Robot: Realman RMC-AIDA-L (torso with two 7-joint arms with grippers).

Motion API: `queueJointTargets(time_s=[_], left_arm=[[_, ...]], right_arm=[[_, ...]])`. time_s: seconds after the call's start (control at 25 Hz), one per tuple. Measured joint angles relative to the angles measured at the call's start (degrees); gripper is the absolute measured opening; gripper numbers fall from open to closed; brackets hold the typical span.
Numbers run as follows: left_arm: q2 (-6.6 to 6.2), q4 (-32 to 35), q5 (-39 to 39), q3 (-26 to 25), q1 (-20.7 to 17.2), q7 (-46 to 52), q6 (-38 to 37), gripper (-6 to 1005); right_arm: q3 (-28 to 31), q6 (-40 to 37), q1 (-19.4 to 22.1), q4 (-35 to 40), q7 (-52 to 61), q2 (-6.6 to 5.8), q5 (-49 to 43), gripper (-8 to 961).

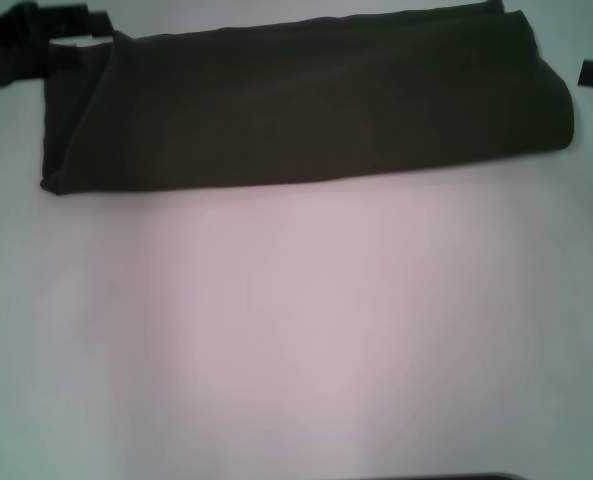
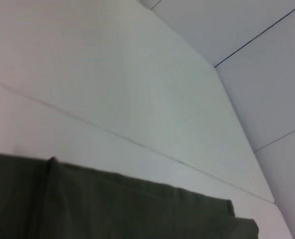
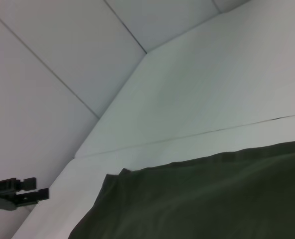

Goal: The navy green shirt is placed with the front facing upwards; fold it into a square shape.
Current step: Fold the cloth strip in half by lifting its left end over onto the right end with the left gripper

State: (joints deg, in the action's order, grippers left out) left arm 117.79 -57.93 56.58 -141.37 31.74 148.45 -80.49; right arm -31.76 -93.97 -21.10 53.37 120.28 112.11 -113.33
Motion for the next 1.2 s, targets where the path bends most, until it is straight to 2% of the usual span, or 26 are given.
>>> queueJointTargets(time_s=[0.24,0.64,0.96,1.2], left_arm=[[0.12,2.9,-0.2,0.0,-2.6,-0.8,0.2,677],[0.23,6.0,-1.4,0.4,-5.2,-1.2,4.5,664],[0.52,8.0,-4.6,1.0,-5.0,-1.6,8.6,653],[0.82,8.4,-6.6,3.4,-4.8,-4.4,12.3,645]], right_arm=[[1.3,-0.9,1.3,-3.6,-9.2,1.58,-0.3,931],[1.3,-0.4,1.6,-7.2,-12.9,1.75,-0.5,931],[0.9,0.8,1.4,-7.3,-13.1,2.06,-1.2,931],[0.6,1.1,1.2,-7.4,-12.9,2.07,-1.2,930]])
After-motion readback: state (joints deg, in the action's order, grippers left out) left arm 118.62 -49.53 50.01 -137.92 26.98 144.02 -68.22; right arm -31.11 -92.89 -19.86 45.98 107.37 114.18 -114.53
